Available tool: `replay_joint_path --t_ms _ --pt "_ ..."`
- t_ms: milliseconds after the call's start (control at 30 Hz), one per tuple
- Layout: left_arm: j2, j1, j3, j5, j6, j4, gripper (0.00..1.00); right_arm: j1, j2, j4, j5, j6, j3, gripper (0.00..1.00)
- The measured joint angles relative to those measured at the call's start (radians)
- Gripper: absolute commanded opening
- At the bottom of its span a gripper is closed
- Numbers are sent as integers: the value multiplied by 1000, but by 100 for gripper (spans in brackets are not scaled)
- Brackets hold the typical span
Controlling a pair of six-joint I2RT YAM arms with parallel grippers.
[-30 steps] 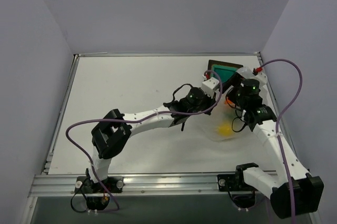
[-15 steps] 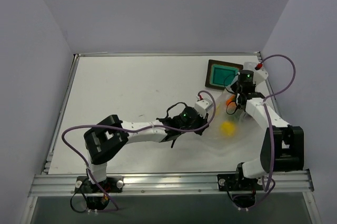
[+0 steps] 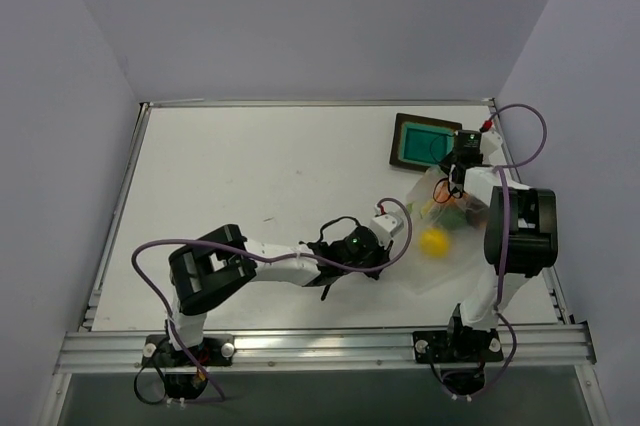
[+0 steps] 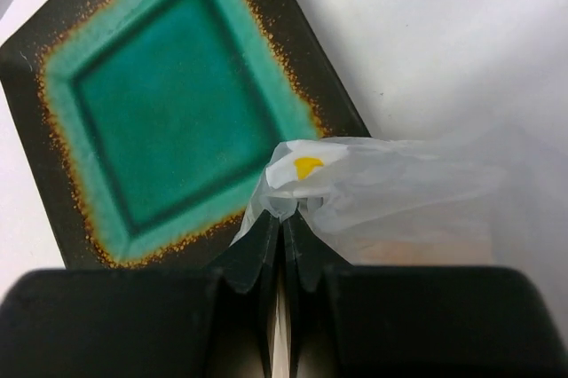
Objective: Take the fake fruits out of the plastic bag
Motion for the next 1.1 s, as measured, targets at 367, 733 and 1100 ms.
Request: replay_joint_path --t_ms 367,733,1100 --pt "-140 1 24 -94 48 -208 82 4 -12 53 -49 -18 -24 0" --pt "-432 11 262 -168 59 -376 82 13 -89 61 -73 -26 -51 0" --pt "97 103 682 -89 104 -547 72 12 -150 66 -155 -21 -71 0"
